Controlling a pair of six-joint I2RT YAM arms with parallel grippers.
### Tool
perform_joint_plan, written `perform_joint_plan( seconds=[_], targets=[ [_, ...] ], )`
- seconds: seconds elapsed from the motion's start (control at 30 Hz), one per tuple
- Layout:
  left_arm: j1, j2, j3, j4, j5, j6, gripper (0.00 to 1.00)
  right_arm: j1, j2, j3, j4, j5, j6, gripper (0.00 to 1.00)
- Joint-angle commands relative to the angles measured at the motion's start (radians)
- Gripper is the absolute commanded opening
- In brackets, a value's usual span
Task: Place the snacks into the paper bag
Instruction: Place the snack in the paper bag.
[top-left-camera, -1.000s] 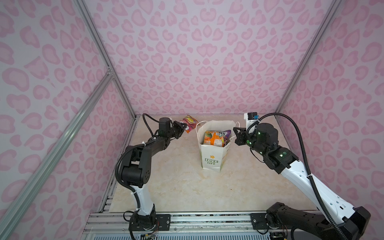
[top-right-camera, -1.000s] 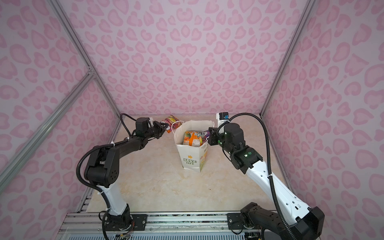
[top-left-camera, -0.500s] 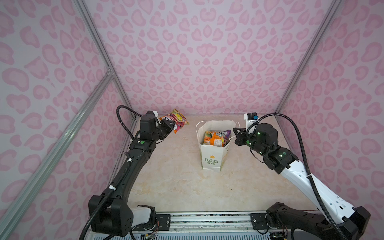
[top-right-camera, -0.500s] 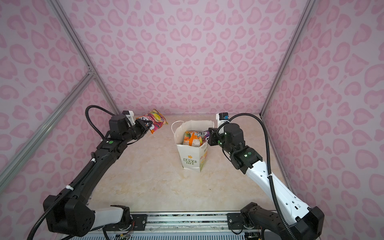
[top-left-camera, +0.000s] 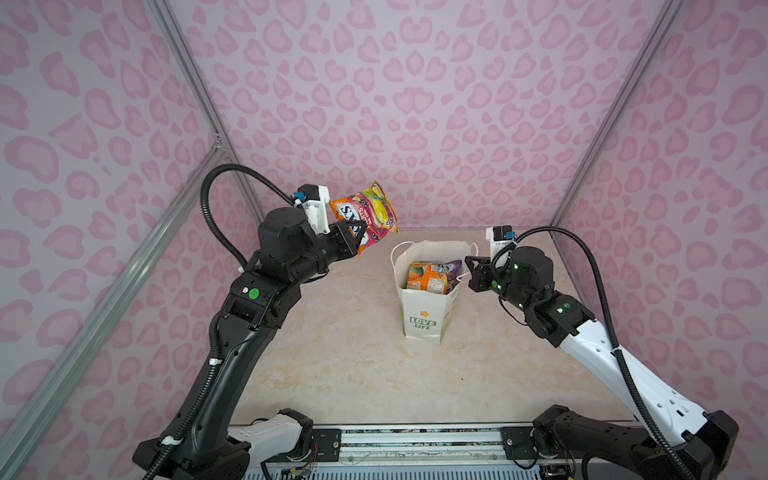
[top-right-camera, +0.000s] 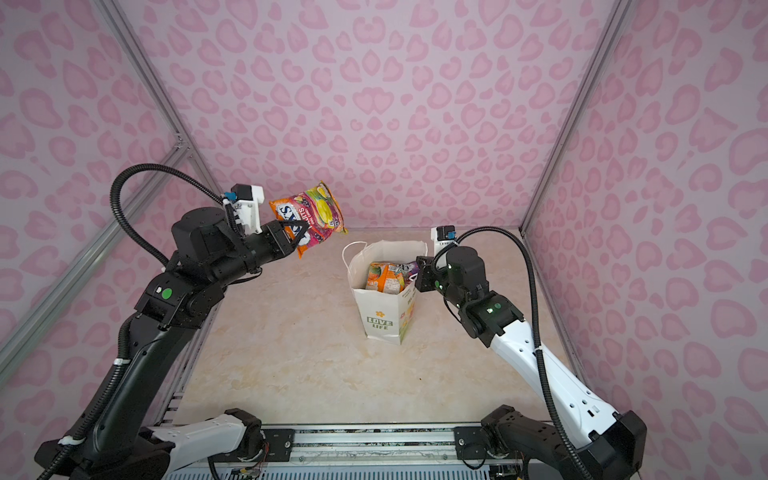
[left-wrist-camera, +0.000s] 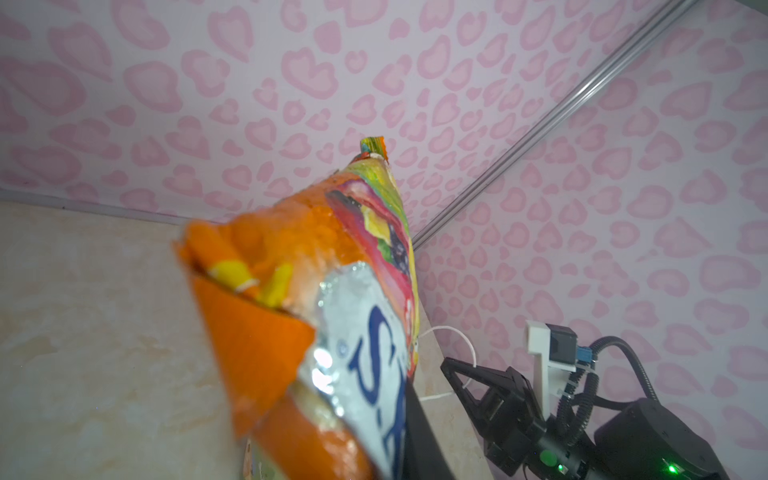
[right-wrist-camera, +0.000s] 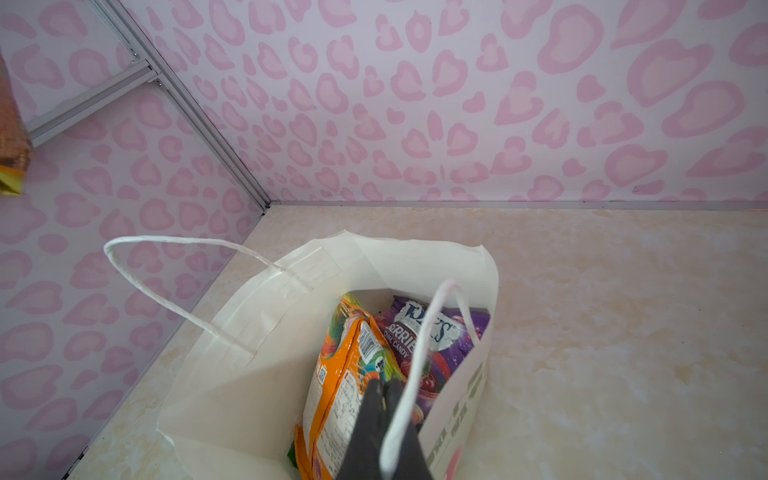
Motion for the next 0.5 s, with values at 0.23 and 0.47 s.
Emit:
perform_joint_plan(
  seconds=[0.23,0.47],
  targets=[
    [-0.216,0.277,0.359,-0.201,-0.107,0.197,0.12,0.001,-0.005,-0.013,0.017,-0.013,0.009,0.00],
    [-0.267,0.520,0.548,-0.351,-0.132,0.219,0.12,0.001,-0.020,-0.015,0.010,-0.010,0.010,0.00]
  ],
)
